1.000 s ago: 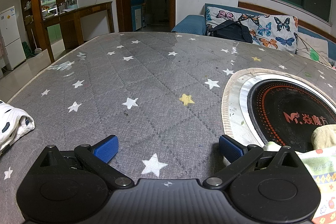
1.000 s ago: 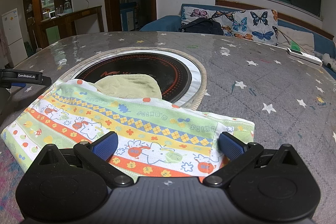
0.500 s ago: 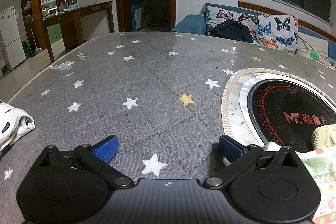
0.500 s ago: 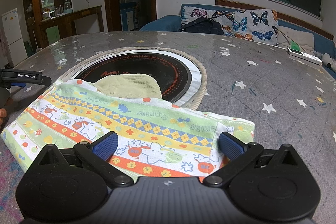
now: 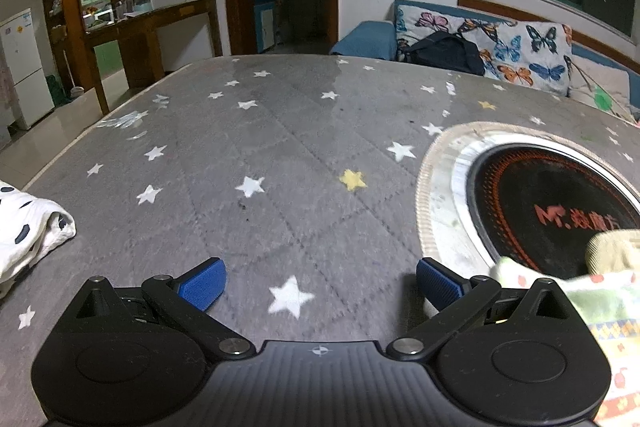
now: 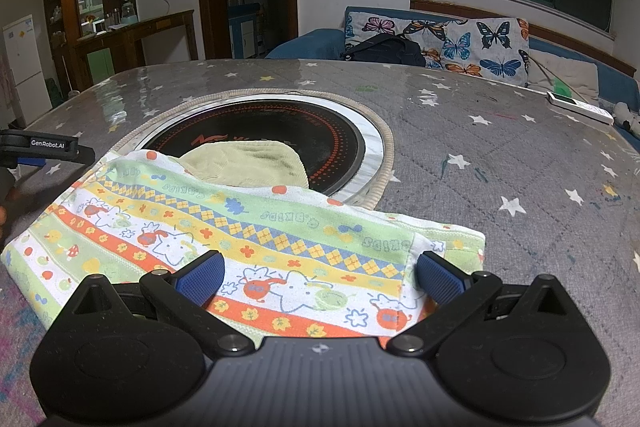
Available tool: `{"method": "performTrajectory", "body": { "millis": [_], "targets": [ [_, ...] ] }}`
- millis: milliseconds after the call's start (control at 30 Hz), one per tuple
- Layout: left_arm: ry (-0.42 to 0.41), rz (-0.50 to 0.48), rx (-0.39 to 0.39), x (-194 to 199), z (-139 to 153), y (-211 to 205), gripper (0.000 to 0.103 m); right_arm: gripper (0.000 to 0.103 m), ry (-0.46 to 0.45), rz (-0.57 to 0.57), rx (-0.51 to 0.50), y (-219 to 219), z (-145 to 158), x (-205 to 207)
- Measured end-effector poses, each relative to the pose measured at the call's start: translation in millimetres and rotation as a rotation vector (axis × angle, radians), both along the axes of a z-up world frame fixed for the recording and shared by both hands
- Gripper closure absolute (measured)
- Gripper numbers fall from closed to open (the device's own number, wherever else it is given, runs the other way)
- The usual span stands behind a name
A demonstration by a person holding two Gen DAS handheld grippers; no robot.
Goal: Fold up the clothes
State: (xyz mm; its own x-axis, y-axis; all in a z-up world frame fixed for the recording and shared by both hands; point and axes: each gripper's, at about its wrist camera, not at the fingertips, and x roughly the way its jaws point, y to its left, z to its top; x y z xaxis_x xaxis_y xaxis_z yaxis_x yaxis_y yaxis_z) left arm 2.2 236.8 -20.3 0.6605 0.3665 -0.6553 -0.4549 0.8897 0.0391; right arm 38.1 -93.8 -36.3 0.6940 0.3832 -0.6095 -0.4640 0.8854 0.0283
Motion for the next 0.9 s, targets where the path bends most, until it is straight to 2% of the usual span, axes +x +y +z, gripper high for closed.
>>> {"method": "performTrajectory", "body": {
  "millis": [133, 367, 667, 900],
  "targets": [
    [0.026, -0.011, 0.03, -5.6, 3.4, -11.8, 0.0, 0.0, 0.0, 0.0, 0.0, 0.2, 0.0, 0.0],
    [0.057, -0.037, 0.025, -18.6, 13.6, -35.0, 0.0, 0.0, 0.001, 0.001, -0.001, 0.4, -0.1, -0.1],
    [0.14, -0.079, -0.063, -23.0, 22.5, -51.0, 0.0, 0.0, -0.01, 0.003, -0.001, 0.9, 1.4, -2.2],
    [0.154, -0.07, -0.02, -26.6, 25.9, -57.8, 0.0, 0.002, -0.041, 0.085, -0.011, 7.9, 15.5, -22.1]
  ]
}}
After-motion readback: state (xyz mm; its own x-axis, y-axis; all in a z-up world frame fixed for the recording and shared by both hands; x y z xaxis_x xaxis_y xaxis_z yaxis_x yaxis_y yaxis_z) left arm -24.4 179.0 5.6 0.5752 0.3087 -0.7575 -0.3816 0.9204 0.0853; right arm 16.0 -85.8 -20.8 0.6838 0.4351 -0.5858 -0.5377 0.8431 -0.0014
